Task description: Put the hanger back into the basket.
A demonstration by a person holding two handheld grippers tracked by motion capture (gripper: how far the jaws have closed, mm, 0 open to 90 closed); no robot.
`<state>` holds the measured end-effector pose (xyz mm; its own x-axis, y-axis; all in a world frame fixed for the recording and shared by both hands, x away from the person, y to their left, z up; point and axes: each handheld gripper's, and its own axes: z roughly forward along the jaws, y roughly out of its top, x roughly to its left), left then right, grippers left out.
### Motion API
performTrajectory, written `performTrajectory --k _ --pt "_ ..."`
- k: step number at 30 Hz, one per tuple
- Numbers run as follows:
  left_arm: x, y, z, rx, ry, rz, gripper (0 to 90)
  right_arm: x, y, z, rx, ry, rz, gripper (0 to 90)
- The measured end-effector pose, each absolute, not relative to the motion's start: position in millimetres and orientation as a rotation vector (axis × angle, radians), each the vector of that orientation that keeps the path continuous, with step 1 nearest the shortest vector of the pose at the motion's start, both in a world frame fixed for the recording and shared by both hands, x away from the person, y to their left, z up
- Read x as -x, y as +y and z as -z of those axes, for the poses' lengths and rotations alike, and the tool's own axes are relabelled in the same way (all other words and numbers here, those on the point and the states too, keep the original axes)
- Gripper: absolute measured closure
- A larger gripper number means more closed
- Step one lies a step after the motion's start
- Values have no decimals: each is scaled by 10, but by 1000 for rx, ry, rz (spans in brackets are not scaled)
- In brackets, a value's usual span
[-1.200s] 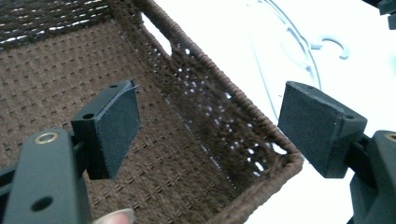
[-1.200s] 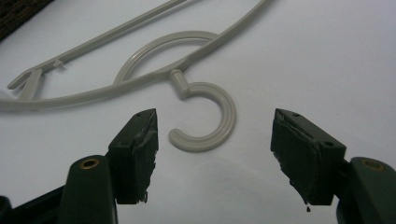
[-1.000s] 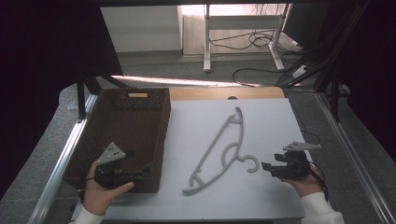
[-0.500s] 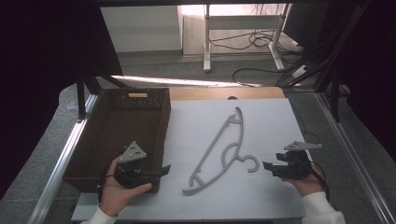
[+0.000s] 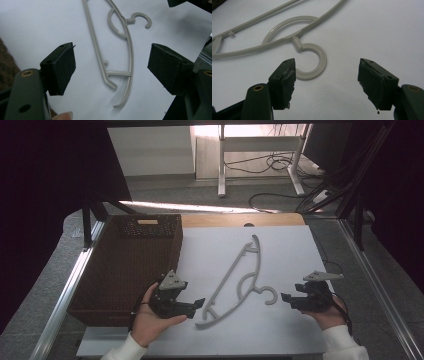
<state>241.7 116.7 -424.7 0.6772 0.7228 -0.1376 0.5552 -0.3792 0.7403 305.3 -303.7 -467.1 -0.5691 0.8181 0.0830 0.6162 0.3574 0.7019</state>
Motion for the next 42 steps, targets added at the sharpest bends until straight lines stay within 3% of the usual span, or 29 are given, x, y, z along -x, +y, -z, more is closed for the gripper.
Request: performTrajectory --k 15,42 --pt "-2615 679 4382 -2167 944 -212 231 -3077 -3082 4687 -1289 2324 -1017 305" --pt "-2830 218 4628 -2247 912 -167 264 -3109 -3101 4736 -1300 2326 -978 298"
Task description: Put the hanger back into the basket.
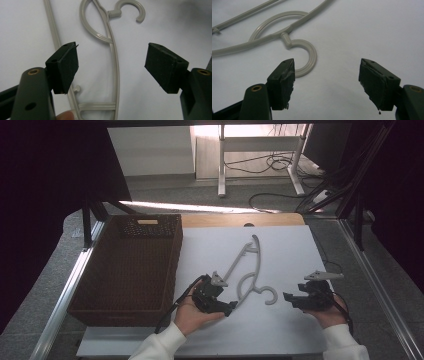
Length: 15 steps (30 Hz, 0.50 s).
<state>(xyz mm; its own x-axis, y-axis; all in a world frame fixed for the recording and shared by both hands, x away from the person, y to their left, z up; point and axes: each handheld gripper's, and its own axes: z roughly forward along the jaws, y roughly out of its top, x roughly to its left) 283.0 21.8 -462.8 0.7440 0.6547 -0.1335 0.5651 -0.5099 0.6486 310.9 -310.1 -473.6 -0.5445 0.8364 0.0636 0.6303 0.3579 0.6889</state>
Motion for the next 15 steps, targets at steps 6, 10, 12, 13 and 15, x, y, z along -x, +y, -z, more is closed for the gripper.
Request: performTrajectory --k 6,10,12,13,15 --pt "-2873 107 4708 -2275 908 -160 281 -3115 -3108 4746 -1303 2326 -969 297" --pt "-2897 22 4770 -2299 902 -162 294 -3117 -3107 4752 -1306 2328 -965 297" --pt "-2910 -21 4801 -2309 901 -161 305 -3117 -3106 4755 -1304 2330 -961 297" --pt "-2916 -41 4815 -2314 899 -161 310 -3117 -3107 4756 -1304 2331 -961 296" --pt "-2927 -79 4845 -2321 899 -162 314 -3118 -3107 4757 -1304 2330 -961 296"
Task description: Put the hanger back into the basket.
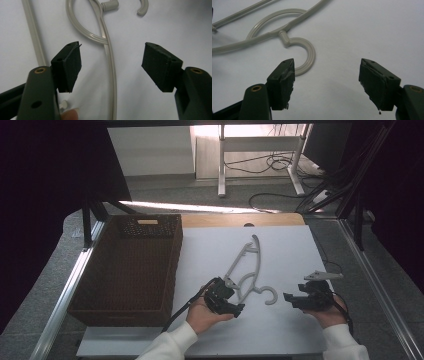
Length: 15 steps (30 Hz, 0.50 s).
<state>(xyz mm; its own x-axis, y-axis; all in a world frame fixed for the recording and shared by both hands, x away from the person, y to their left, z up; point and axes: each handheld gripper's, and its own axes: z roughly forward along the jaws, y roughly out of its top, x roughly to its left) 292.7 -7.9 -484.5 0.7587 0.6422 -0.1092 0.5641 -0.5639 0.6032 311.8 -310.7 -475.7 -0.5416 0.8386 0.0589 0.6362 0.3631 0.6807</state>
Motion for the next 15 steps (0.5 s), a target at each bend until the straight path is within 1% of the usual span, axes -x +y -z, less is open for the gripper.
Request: performTrajectory --k 15 --pt "-3030 -228 5032 -2358 923 -152 426 -3125 -3119 4771 -1307 2330 -954 295"
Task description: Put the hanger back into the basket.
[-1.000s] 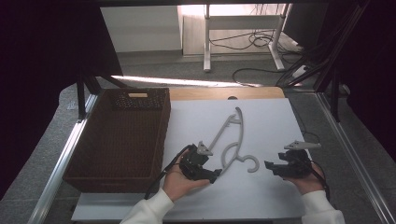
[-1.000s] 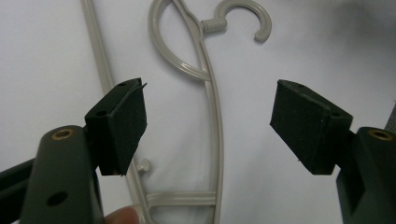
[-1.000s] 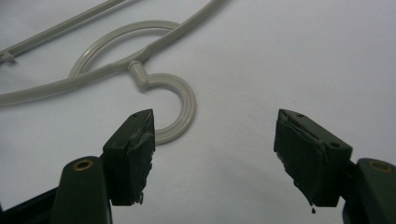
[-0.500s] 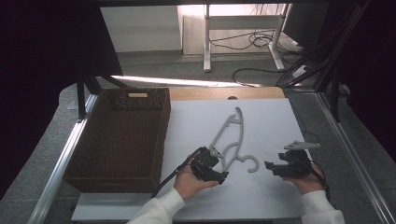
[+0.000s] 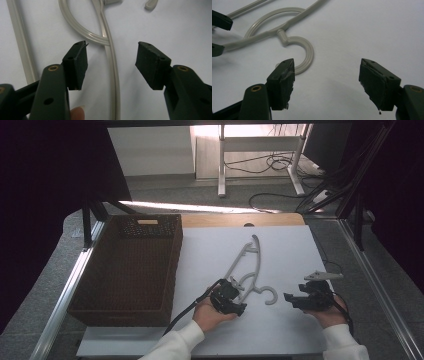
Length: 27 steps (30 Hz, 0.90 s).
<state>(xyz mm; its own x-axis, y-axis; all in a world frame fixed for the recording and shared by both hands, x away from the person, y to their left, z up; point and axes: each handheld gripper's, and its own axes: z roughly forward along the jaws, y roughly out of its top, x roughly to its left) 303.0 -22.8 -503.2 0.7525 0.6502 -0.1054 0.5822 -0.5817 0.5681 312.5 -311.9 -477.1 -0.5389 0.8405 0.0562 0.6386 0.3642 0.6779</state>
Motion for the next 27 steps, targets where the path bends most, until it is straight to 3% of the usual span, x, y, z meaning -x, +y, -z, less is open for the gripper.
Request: performTrajectory --k 14,27 --pt "-3053 -319 5152 -2415 947 -182 542 -3125 -3129 4767 -1315 2324 -952 294" --pt "-3066 -345 5132 -2428 957 -151 758 -3132 -3142 4770 -1319 2321 -951 293"
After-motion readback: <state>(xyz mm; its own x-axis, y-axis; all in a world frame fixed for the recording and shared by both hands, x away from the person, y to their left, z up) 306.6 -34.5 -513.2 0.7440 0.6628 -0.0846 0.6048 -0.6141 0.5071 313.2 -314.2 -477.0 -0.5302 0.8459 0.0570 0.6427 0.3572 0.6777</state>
